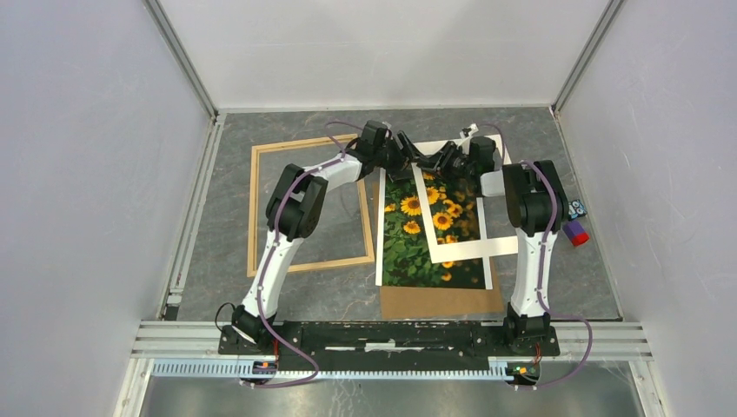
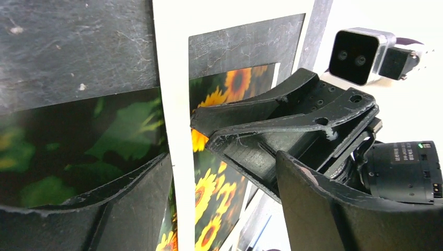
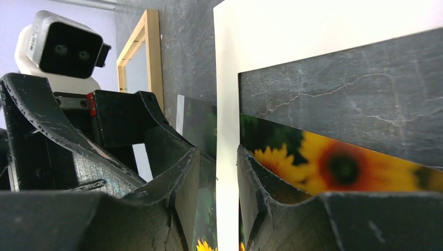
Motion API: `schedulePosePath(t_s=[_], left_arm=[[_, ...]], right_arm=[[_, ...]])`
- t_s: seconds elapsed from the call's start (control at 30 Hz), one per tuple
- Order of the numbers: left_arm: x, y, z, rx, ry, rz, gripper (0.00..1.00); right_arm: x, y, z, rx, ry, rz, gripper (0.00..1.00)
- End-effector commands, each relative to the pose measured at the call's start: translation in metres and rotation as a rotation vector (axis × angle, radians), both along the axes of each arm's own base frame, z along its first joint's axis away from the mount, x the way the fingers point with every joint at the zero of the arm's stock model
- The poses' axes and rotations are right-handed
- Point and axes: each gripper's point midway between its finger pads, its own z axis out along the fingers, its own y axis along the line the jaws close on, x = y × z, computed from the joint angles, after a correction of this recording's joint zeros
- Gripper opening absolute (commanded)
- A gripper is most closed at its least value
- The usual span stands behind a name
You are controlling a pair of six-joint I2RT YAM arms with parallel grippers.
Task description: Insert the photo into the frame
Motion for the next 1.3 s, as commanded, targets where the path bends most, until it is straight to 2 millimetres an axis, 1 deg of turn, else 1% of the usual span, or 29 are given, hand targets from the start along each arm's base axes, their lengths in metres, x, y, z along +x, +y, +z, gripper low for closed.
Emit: schedulePosePath(t_s=[0.0,0.1,0.17,0.23,0.3,0.37,0.47,0.53,0.67,0.77,0.83,0.87,0.9,0.93,0.97,1.0,1.07,1.1,1.13,1.17,1.2,1.23,1.27], left_arm=[[0.001,0.009,-0.028,-0.004,0.101,0.089,0.81],[0.005,0.010,-0.025,-0.030,0.077,0.115,0.82],[0.008,0.005,-0.016,-0.088,0.047,0.100,0.82],[0.012,0.001,0.001,-0.163,-0.002,0.084,0.80],[0.013,0.002,0.011,-0.212,-0.029,0.083,0.77],[0.014,0.005,0.017,-0.222,-0.040,0.092,0.73],[0.013,0.014,0.013,-0.159,-0.042,0.107,0.64],[0.013,0.022,0.007,-0.107,-0.030,0.123,0.56],[0.015,0.025,0.003,-0.104,-0.011,0.128,0.39],[0.017,0.024,0.001,-0.098,-0.008,0.132,0.35],[0.019,0.024,0.001,-0.095,-0.008,0.132,0.28],[0.020,0.025,0.001,-0.091,-0.011,0.132,0.26],[0.021,0.026,0.001,-0.084,-0.014,0.130,0.24],[0.022,0.027,0.002,-0.076,-0.018,0.128,0.23],[0.023,0.028,0.004,-0.067,-0.025,0.127,0.22],[0.022,0.029,0.007,-0.057,-0.031,0.123,0.20],[0.021,0.032,0.013,-0.035,-0.047,0.116,0.19],[0.020,0.034,0.017,-0.024,-0.054,0.115,0.18],[0.018,0.035,0.019,-0.018,-0.054,0.115,0.17],[0.017,0.035,0.027,-0.024,-0.061,0.109,0.15],[0.014,0.035,0.031,-0.029,-0.060,0.103,0.11],[0.011,0.035,0.036,-0.030,-0.058,0.099,0.09],[0.008,0.036,0.040,-0.029,-0.057,0.095,0.07]], right_arm=[[-0.007,0.014,-0.005,0.048,0.014,0.014,0.38],[-0.008,0.016,-0.004,0.064,0.017,0.013,0.37],[-0.008,0.018,-0.002,0.083,0.014,0.020,0.37],[-0.011,0.021,-0.001,0.100,0.015,0.021,0.37],[-0.013,0.023,0.002,0.114,0.012,0.022,0.37],[-0.014,0.025,0.009,0.130,-0.002,0.026,0.36],[-0.015,0.023,0.015,0.113,-0.019,0.024,0.36],[-0.013,0.020,0.016,0.071,-0.026,0.017,0.36],[-0.013,0.013,0.019,-0.008,-0.040,0.011,0.37],[-0.014,0.006,0.015,-0.084,-0.034,0.004,0.38],[-0.013,0.001,0.013,-0.143,-0.027,0.009,0.39],[-0.013,-0.002,0.012,-0.175,-0.025,0.012,0.40],[-0.012,-0.005,0.015,-0.205,-0.032,0.013,0.41],[-0.013,-0.009,0.016,-0.232,-0.036,0.012,0.42],[-0.013,-0.013,0.022,-0.269,-0.057,0.010,0.45],[-0.013,-0.019,0.026,-0.312,-0.071,0.004,0.49],[-0.015,-0.028,0.041,-0.400,-0.110,0.003,0.58],[-0.018,-0.032,0.044,-0.463,-0.122,0.012,0.63],[-0.018,-0.035,0.055,-0.520,-0.145,0.014,0.66],[-0.023,-0.036,0.059,-0.583,-0.152,0.024,0.70],[-0.031,-0.033,0.065,-0.645,-0.171,0.050,0.74],[-0.039,-0.035,0.067,-0.720,-0.175,0.060,0.76],[-0.048,-0.031,0.074,-0.780,-0.191,0.082,0.78]])
